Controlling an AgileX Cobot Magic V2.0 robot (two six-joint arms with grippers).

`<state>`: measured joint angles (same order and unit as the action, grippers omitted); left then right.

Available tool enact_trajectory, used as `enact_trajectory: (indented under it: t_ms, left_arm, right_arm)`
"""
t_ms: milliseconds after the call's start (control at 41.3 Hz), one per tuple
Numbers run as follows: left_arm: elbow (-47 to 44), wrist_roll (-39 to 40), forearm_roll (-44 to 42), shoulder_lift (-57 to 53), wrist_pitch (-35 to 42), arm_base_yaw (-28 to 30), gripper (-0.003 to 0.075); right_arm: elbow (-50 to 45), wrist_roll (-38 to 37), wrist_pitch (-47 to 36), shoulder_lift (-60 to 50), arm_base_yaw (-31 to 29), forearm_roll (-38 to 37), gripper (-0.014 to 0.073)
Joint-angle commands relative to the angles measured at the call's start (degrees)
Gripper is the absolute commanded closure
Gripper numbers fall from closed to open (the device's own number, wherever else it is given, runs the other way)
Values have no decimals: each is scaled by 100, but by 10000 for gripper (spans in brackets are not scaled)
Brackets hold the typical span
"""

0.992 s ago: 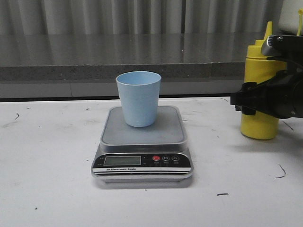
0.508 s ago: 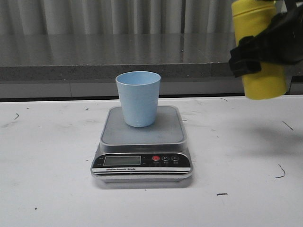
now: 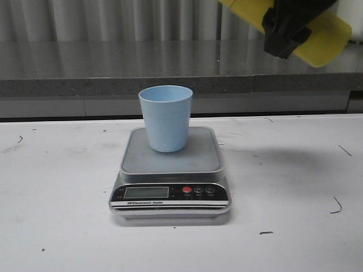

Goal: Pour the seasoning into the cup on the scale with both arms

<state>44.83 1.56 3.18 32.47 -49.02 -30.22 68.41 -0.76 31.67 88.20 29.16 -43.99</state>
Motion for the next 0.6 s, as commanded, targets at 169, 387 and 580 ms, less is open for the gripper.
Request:
enact_trajectory:
  t_ms: [169, 387, 580]
  left_arm:
    - [145, 53, 43, 24, 383, -21, 374]
    - [145, 53, 43, 24, 383, -21, 374]
    - [145, 53, 43, 24, 383, -21, 374]
  right_arm:
    - [238, 76, 561, 207, 557, -2059, 209]
    - [231, 76, 719, 600, 598, -3348, 209]
    - [36, 248, 592, 757, 598, -4651, 211]
